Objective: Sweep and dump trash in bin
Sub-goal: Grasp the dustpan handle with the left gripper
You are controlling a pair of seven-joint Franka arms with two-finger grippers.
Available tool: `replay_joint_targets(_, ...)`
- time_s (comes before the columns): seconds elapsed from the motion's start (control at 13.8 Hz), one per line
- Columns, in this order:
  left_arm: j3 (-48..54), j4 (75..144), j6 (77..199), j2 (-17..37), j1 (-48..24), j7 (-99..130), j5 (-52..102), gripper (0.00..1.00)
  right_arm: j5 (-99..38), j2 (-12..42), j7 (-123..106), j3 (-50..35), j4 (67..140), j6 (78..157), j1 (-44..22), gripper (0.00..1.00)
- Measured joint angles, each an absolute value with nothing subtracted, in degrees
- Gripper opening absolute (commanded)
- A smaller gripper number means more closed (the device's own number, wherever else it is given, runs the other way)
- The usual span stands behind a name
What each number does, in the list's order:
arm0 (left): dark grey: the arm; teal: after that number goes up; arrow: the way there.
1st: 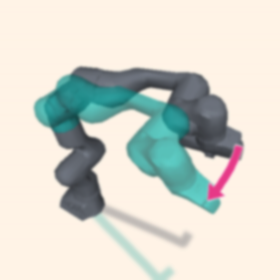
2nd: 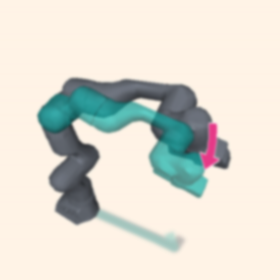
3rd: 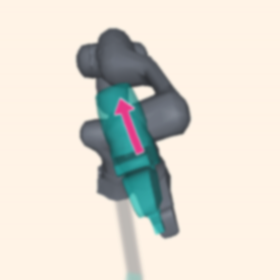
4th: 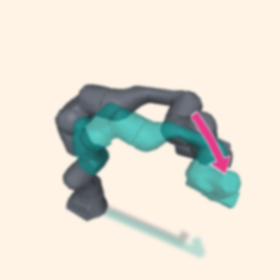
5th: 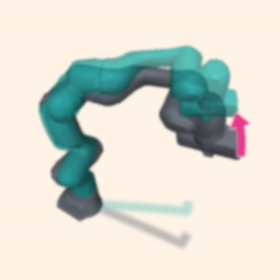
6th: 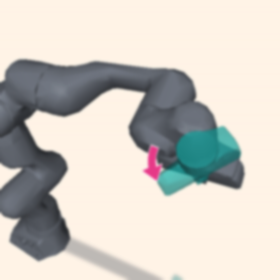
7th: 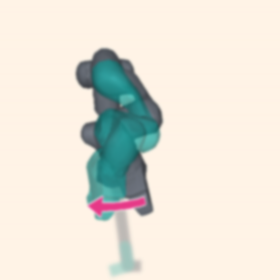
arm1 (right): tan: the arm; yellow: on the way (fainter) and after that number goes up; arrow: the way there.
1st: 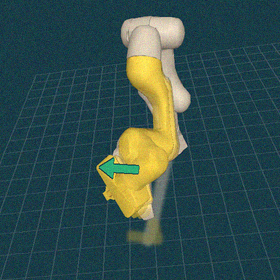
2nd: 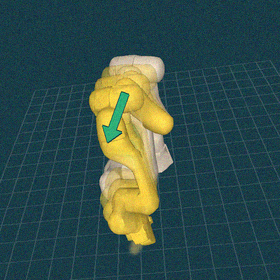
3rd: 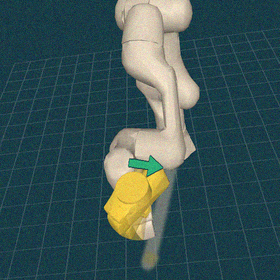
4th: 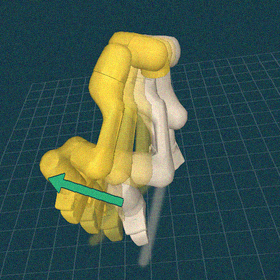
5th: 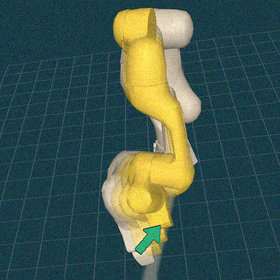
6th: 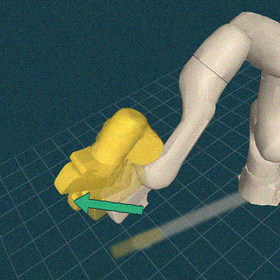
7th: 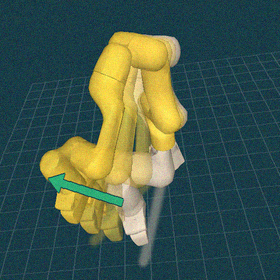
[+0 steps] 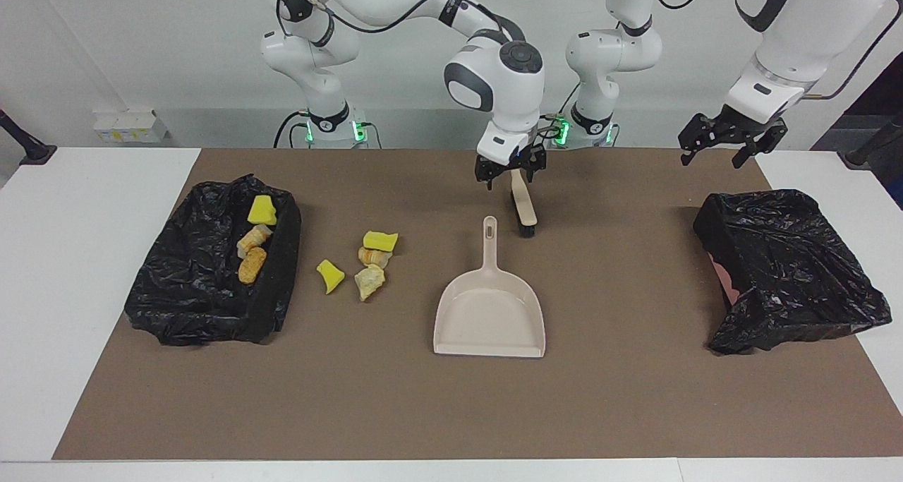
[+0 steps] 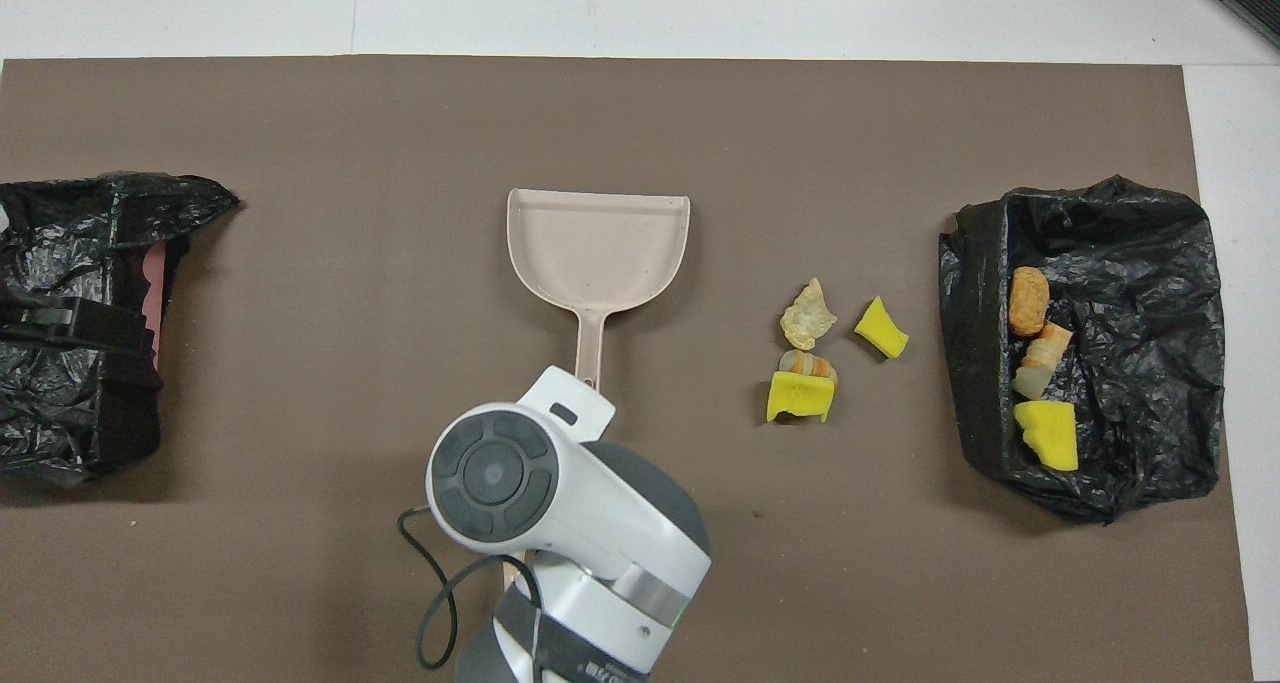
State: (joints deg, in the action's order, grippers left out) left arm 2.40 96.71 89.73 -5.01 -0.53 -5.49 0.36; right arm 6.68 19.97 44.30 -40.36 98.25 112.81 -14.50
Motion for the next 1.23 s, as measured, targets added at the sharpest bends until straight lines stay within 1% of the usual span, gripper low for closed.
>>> replay_joint_targets(0.15,3.5,96.8,89.7,-5.1,-1.6,-5.6,0.4,1.0,5.6,18.4,44.3,-42.7,102.1,114.1,-14.6,1.0)
replay_joint_targets(0.36,4.0,97.0,90.3,-4.0,-6.0,-5.6,0.4,1.0,5.4,18.3,45.0,-45.3,109.1,122.3,-14.7,1.0)
replay_joint_targets(0.51,4.1,97.0,92.2,-2.3,-9.2,-5.6,0.4,1.0,5.4,18.3,45.5,-46.5,112.5,125.3,-14.8,1.0)
replay_joint_targets(0.8,4.2,97.2,97.7,3.2,-14.5,-5.4,0.4,1.0,5.4,18.3,45.5,-47.5,115.5,127.9,-14.8,1.0)
replay_joint_targets(0.87,4.3,97.2,99.1,4.6,-15.8,-5.0,0.4,1.0,5.4,18.3,45.5,-47.6,115.8,128.3,-14.8,0.97)
replay_joint_targets(1.02,4.3,97.2,102.4,7.7,-18.3,-2.9,0.5,1.0,5.4,18.3,45.5,-47.6,116.0,128.9,-14.8,0.94)
replay_joint_targets(1.09,4.3,97.3,104.1,9.2,-19.7,-1.3,0.6,1.0,5.4,18.3,45.5,-47.6,116.2,129.2,-14.8,0.84)
replay_joint_targets(1.16,4.3,97.3,106.2,10.7,-21.4,1.0,0.7,1.0,5.5,18.3,45.5,-47.6,116.4,129.3,-14.8,0.46)
replay_joint_targets(1.23,4.3,97.3,108.3,12.0,-23.1,3.2,0.8,1.0,5.5,18.3,45.5,-47.6,116.5,129.3,-14.8,0.25)
